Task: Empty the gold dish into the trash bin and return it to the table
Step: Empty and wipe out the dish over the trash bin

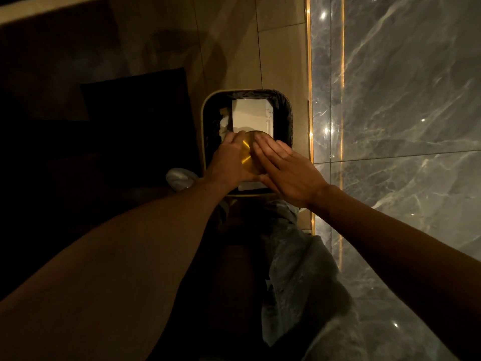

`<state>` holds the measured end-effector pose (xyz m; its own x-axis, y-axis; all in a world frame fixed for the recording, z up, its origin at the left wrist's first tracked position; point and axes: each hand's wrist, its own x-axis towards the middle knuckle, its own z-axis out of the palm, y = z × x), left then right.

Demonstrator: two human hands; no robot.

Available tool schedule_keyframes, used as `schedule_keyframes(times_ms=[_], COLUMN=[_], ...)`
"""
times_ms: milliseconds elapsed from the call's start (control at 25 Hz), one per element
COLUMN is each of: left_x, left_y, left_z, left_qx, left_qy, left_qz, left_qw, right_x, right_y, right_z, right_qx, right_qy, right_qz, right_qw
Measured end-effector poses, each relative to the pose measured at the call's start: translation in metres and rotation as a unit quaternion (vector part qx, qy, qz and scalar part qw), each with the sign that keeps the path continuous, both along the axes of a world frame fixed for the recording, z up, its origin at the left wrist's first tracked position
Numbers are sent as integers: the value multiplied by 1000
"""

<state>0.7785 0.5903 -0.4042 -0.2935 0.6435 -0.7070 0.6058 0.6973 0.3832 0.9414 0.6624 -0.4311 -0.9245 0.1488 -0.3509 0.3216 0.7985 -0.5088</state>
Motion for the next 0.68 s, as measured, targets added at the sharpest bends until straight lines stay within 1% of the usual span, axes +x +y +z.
schedule_keyframes(times_ms=[400, 680], left_x=[2, -1], left_y=[3, 0], left_z=[-4, -4], left_qx=[-3, -15], left_qy=[2, 5], left_qz=[20, -5], left_qw=[1000, 1000], right_x=[0, -1], right_y=[1, 2], right_z=[-3, -3], right_qx=[-7, -14], right_qy=[-4, 1], right_qz=[-6, -5], right_qw=[1000, 1000])
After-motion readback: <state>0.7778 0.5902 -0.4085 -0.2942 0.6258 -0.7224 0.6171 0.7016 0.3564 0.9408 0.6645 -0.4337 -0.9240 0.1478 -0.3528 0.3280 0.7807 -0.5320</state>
